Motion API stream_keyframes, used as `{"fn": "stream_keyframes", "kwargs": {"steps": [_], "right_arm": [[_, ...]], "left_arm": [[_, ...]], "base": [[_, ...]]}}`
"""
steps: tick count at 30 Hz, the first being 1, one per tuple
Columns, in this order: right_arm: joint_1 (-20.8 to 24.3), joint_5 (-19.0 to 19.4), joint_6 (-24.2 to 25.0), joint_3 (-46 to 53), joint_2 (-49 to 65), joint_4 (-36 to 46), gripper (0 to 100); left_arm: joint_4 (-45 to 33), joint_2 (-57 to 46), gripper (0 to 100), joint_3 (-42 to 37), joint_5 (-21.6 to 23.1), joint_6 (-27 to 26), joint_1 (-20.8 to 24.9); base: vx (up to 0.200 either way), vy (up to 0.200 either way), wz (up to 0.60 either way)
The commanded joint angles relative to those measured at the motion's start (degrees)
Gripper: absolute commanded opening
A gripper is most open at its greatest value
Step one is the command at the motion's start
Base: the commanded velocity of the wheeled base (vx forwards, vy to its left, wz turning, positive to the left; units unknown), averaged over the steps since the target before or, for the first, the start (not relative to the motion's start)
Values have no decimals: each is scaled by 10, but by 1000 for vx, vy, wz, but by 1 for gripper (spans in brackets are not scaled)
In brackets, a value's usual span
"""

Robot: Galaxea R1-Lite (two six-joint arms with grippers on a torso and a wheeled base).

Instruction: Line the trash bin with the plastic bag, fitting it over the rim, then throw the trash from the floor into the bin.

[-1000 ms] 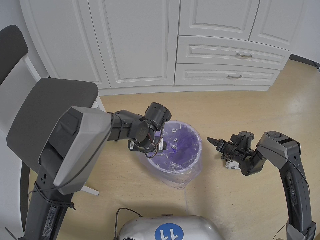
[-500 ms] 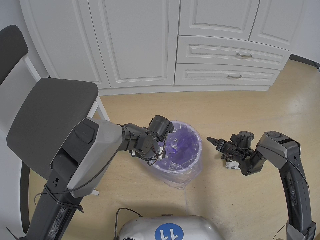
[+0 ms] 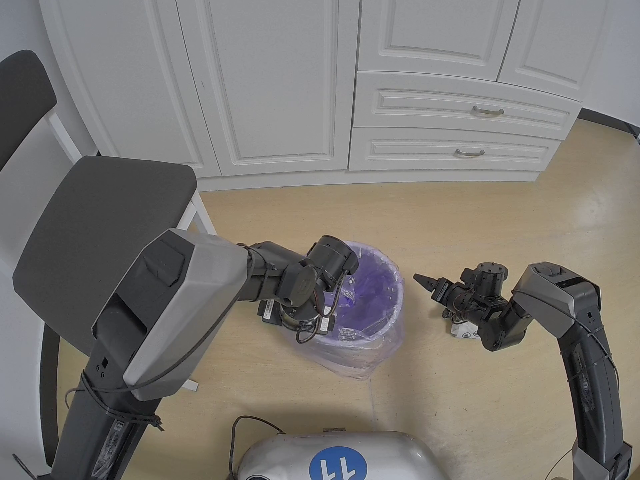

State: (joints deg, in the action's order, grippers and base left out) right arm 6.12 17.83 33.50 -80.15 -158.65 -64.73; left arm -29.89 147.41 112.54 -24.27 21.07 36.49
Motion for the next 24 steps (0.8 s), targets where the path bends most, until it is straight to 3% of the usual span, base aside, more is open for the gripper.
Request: {"fn": "stream_keyframes", "kwargs": {"steps": [1, 9, 11, 18, 24], "right_arm": [[0, -1, 1, 0, -1, 0, 100], [0, -1, 1, 1, -1, -1, 100], [0, -1, 0, 1, -1, -2, 100], [0, -1, 0, 1, -1, -2, 100], [0, -1, 0, 1, -1, -2, 100]], "left_arm": [[-12, -61, 100, -92, 14, 1, 32], [39, -53, 100, -90, 17, -3, 35], [83, -21, 100, -49, 13, 1, 32], [81, 24, 100, 20, 12, 3, 26], [87, 60, 100, 20, -17, -22, 13]], "base": [[0, 0, 0], [0, 0, 0], [0, 0, 0], [0, 0, 0], [0, 0, 0]]}}
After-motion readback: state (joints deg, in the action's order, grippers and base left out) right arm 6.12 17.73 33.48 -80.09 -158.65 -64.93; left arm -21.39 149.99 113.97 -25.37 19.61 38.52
